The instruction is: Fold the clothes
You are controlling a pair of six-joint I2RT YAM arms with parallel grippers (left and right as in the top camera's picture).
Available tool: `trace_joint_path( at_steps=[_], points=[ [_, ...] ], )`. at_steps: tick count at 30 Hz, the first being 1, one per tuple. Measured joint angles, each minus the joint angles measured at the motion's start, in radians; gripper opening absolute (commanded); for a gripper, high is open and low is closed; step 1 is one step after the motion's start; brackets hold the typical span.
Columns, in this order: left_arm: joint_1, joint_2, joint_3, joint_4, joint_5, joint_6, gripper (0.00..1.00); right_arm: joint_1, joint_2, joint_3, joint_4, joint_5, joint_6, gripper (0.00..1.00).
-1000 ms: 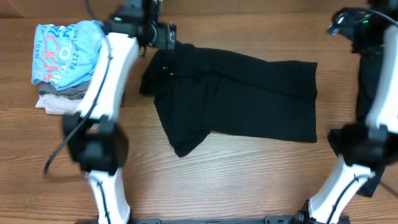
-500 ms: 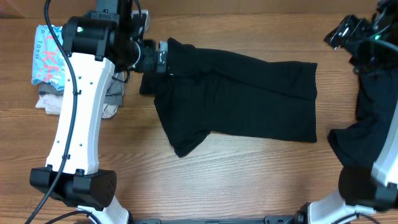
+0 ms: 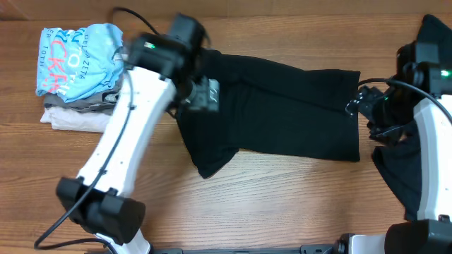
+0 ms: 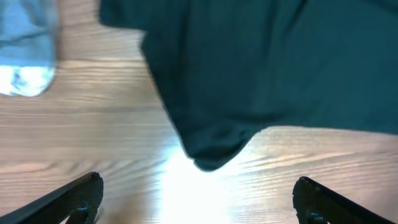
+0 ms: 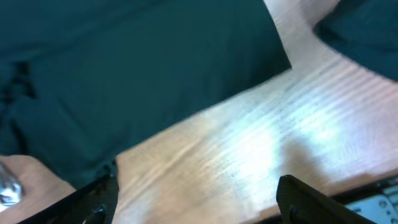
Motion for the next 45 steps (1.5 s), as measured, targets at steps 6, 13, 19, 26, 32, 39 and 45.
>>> trace_joint_path(
  at_steps=[6, 13, 19, 26, 32, 39, 45],
  points=[
    [-0.114, 0.002, -0.319, 0.205, 0.010, -0.024, 0.91, 0.000, 0.000, -0.086, 0.088, 0.001, 0.012, 0.82],
    [-0.139, 0.004, -0.519, 0.307, 0.035, -0.005, 0.77, 0.000, 0.000, -0.090, 0.118, 0.004, 0.012, 0.82],
    [-0.140, 0.004, -0.686, 0.465, 0.081, 0.043, 0.69, 0.000, 0.000, -0.091, 0.126, 0.007, 0.011, 0.82],
    [-0.140, 0.004, -0.779, 0.522, 0.126, 0.074, 0.57, 0.000, 0.000, -0.092, 0.145, 0.007, 0.012, 0.82],
    [-0.140, 0.003, -0.851, 0.654, 0.127, 0.058, 0.37, 0.000, 0.000, -0.092, 0.154, 0.007, 0.012, 0.82],
    [-0.137, -0.020, -0.890, 0.675, 0.109, 0.006, 0.04, 0.000, 0.000, -0.092, 0.149, 0.007, 0.011, 0.75],
    [-0.122, -0.015, -0.858, 0.590, 0.122, -0.009, 0.04, 0.000, 0.000, -0.125, 0.138, 0.007, 0.012, 0.74]
  ],
)
